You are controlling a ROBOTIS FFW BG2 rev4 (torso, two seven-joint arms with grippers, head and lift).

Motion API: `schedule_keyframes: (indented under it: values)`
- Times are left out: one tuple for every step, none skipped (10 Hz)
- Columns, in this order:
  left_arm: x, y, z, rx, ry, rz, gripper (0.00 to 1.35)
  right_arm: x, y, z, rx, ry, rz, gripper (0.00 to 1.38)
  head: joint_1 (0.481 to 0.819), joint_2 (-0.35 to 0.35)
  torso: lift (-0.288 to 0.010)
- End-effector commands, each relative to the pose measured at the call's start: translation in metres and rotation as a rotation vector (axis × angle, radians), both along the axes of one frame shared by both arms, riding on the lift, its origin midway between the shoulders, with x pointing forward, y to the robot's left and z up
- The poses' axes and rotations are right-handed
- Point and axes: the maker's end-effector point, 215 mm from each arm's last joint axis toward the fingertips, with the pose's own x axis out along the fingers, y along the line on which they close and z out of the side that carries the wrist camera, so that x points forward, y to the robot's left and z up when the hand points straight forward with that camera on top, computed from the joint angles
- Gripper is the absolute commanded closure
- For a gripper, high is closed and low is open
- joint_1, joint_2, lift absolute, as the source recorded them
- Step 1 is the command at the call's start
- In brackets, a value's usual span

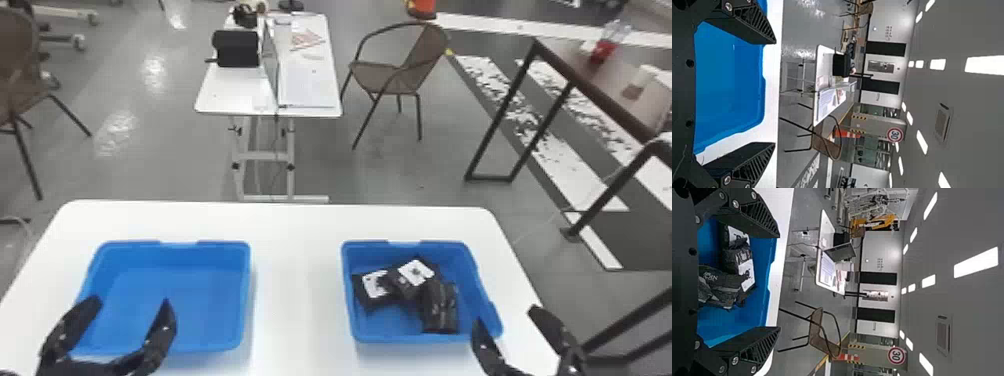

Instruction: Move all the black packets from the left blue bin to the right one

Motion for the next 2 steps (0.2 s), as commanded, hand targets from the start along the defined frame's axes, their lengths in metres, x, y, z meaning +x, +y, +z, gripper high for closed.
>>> schedule_keyframes:
  values:
    - [-0.0001, 0.0008, -0.0008, -0.001, 0.003, 0.002, 0.11, -0.0007, 0.0001, -0.0016, 0.006, 0.002, -0.004, 0.20, 0.695, -0.164, 0.000]
    - [-0.0004, 0.0008, -0.0019, -0.002, 0.005, 0.000, 0.11, -0.0007, 0.0005, -0.0016, 0.006, 0.002, -0.002, 0.20, 0.695, -0.164, 0.000]
